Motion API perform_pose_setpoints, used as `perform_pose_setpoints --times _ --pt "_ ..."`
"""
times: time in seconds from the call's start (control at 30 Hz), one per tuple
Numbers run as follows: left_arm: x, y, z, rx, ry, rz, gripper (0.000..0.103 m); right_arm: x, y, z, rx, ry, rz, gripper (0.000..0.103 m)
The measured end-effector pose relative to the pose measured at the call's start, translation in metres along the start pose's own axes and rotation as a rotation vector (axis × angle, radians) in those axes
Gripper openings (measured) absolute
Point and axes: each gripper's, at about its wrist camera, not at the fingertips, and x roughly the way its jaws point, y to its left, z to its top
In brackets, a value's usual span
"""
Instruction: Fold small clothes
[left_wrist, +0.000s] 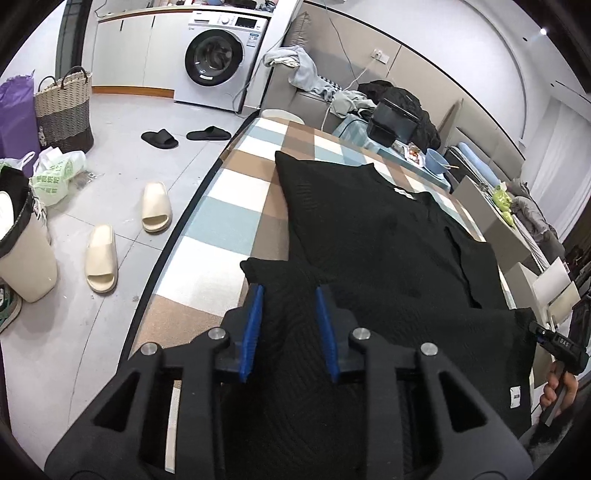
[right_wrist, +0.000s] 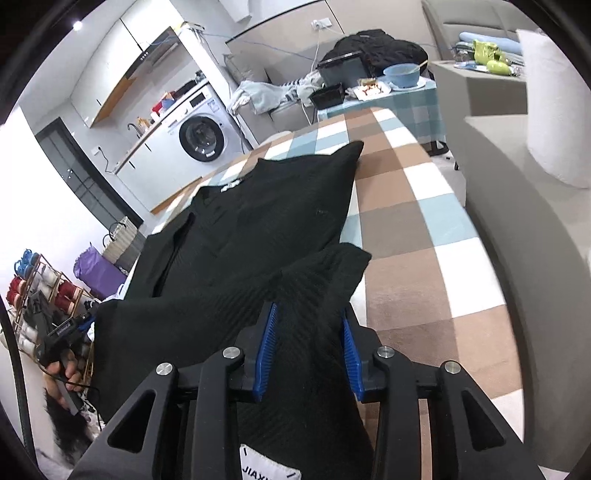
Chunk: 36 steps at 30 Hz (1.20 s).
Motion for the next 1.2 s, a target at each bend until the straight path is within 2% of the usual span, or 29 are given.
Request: perform_pose_setpoints --times 0.1,0.17,0.23,0.4,0.47,0.5,0.53,0.57,0.6,0.77,0.9,1.0,1.13,1.2 --pt "0.004 0.002 0.0 -0.005 0.022 0.021 0.026 0.006 -0.002 0.002 0.03 0.012 -0.009 0.035" --pt "0.006 0.003 0.0 -0.01 0.036 0.038 0.031 0.004 -0.003 0.001 0.036 0.009 -0.002 0.035" --pt "0.008 0.006 -0.001 -0.019 0.047 0.042 0.049 0.001 -0.004 0.0 0.037 0.005 0.003 0.035" --pt "0.02 0.008 0.002 -0.032 0.047 0.046 0.052 0.001 -0.007 0.0 0.05 0.0 -0.001 0.035" --pt "0.023 0.007 0.004 -0.035 0.04 0.025 0.042 0.005 -0.006 0.002 0.053 0.003 0.0 0.035" --pt "0.024 0.007 0.004 -0.037 0.027 0.005 0.02 0.007 -0.006 0.003 0.052 0.003 -0.005 0.034" --pt "0.023 0.005 0.005 -0.032 0.016 -0.006 0.004 0.009 -0.004 0.004 0.047 0.005 -0.023 0.03" --pt "0.022 0.003 0.006 -0.024 0.001 -0.011 0.004 0.009 -0.001 0.004 0.028 -0.002 -0.06 0.015" --pt "0.016 0.001 0.006 -0.016 -0.027 -0.014 0.004 0.006 0.002 0.004 0.006 -0.014 -0.085 0.008" --pt "-0.016 -0.009 0.015 0.007 -0.112 -0.043 0.004 -0.034 0.018 0.01 -0.055 -0.162 -0.018 0.005" --pt "-0.019 -0.017 0.032 0.012 -0.154 -0.038 0.004 -0.046 0.031 0.033 -0.079 -0.237 -0.022 0.005" --pt "-0.004 -0.012 0.043 -0.009 -0.139 -0.028 0.004 -0.024 0.025 0.049 -0.053 -0.218 -0.067 0.005" --pt "0.037 -0.001 0.046 -0.055 -0.055 0.009 0.005 0.018 0.004 0.058 0.043 -0.114 -0.142 0.005" --pt "0.049 0.003 0.04 -0.063 -0.012 0.031 0.005 0.033 -0.007 0.055 0.086 -0.054 -0.202 0.011"
